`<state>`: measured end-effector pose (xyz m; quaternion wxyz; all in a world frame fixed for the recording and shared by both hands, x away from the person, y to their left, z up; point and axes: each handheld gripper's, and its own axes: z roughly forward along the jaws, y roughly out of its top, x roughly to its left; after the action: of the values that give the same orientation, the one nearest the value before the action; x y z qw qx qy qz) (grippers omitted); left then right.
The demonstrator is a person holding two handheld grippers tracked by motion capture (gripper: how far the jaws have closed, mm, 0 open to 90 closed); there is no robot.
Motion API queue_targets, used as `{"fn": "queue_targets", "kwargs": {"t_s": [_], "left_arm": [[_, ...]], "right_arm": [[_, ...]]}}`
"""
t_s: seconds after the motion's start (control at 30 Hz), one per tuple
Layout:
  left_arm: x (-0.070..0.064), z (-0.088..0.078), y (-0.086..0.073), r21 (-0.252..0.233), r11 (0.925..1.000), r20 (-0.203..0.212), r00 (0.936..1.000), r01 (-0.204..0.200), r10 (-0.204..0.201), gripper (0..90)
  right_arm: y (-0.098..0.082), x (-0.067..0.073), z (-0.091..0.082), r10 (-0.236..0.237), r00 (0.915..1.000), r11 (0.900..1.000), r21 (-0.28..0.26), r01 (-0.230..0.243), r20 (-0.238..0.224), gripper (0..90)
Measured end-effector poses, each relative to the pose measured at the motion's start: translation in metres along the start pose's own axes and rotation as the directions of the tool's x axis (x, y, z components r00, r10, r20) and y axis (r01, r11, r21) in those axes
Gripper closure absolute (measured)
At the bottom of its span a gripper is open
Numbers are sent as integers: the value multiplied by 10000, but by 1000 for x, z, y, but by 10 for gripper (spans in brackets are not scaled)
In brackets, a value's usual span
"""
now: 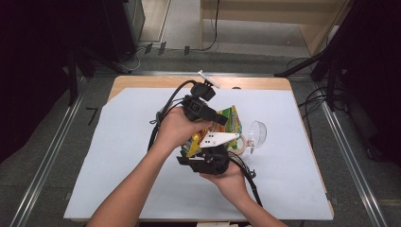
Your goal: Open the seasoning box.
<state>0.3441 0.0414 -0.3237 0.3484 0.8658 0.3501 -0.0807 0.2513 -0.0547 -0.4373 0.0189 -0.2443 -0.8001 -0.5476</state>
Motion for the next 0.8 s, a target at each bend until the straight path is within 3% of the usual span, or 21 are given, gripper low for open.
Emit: {"fn": "queue_targets", "kwargs": {"t_s": [0.8], "left_arm": [[1,0,-1,-35,10000,0,10000,-1,1,835]], "right_arm": [[0,0,1,-42,10000,10000,41,42,13,723]]}}
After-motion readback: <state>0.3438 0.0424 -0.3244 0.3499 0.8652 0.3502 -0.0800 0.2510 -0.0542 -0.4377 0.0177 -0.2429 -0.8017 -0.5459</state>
